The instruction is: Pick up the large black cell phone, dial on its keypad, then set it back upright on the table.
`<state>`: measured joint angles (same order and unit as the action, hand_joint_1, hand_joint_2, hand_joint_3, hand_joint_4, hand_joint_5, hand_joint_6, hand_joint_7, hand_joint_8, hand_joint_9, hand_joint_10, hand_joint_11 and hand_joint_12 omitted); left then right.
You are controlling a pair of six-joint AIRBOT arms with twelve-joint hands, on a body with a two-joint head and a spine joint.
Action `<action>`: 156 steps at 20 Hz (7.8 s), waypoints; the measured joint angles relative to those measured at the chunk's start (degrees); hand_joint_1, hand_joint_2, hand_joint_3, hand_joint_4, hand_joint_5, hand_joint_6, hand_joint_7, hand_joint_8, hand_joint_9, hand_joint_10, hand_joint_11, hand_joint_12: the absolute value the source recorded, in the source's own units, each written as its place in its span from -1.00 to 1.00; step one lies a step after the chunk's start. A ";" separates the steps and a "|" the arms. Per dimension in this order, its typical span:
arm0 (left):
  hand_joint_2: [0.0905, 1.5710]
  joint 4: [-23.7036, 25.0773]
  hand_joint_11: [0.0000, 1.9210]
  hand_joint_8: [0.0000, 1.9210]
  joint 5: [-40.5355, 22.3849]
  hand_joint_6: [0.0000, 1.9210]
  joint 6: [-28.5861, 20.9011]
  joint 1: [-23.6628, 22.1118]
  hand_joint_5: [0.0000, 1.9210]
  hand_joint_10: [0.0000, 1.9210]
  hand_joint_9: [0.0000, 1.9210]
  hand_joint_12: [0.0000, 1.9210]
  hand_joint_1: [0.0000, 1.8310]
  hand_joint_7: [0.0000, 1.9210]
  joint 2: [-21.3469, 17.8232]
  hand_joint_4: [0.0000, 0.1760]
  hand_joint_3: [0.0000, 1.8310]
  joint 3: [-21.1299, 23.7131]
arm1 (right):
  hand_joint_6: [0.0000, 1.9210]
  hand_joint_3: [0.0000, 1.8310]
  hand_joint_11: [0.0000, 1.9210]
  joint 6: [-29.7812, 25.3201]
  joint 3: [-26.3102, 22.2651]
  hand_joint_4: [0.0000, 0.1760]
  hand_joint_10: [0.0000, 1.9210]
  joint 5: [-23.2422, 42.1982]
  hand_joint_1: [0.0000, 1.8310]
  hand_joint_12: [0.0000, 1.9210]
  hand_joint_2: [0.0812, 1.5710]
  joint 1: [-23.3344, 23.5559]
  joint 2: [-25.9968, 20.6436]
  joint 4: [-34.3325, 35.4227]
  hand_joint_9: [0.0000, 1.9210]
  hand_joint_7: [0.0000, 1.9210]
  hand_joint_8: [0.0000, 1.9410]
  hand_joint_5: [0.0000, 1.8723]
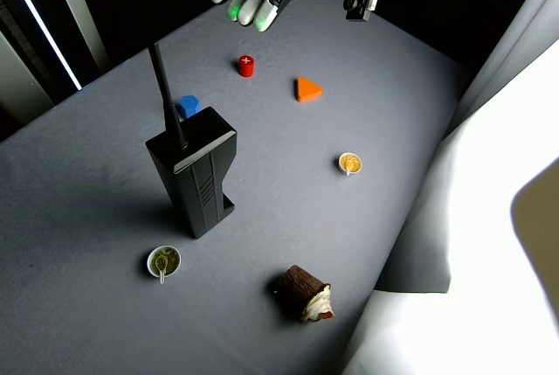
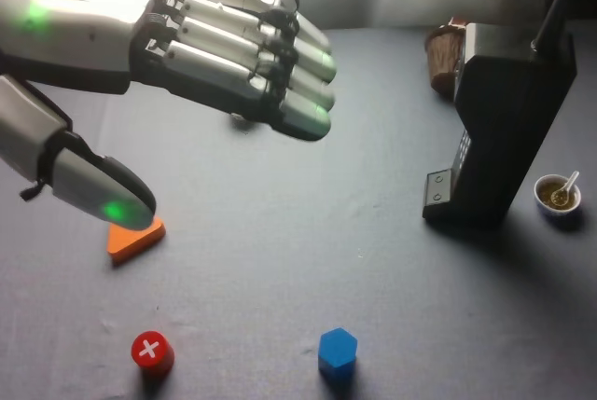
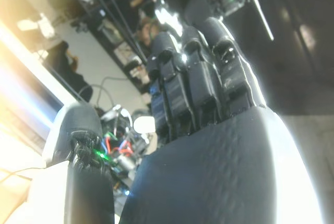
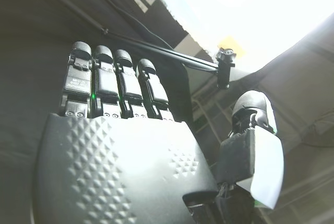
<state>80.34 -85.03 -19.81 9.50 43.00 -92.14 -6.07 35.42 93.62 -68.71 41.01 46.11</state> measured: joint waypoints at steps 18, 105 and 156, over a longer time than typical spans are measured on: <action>0.54 4.17 -1.00 -0.99 -0.87 -0.99 -1.99 -4.07 -0.77 -0.99 -0.82 -0.47 -0.93 -0.75 0.46 -0.97 -1.00 0.00 | -1.00 -1.00 -1.00 0.50 12.22 -1.00 -1.00 -2.64 -1.00 -0.50 0.23 11.89 13.38 -3.28 -0.82 -0.83 -1.00 -0.84; 0.50 15.67 -0.73 -0.95 1.11 -1.00 -7.34 -10.62 -0.83 0.40 -0.44 0.90 0.18 -0.05 1.11 -0.40 -1.00 0.31 | -0.21 -1.00 -0.12 -5.22 21.00 -1.00 0.33 -3.32 0.62 0.68 0.42 26.36 21.77 -25.40 -0.14 -0.15 0.23 0.01; 0.53 -1.11 -0.29 0.49 34.25 -1.00 3.52 -1.84 -0.93 1.00 -0.23 1.00 0.45 -0.23 5.16 -0.13 -1.00 11.37 | -0.30 -1.00 -0.12 -5.70 14.75 -1.00 0.26 -2.14 0.63 0.65 0.39 29.42 16.90 -24.96 -0.09 -0.09 0.13 0.09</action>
<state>79.22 -50.78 -16.29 7.66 48.16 -80.77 -11.77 50.17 91.48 -39.29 57.91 21.15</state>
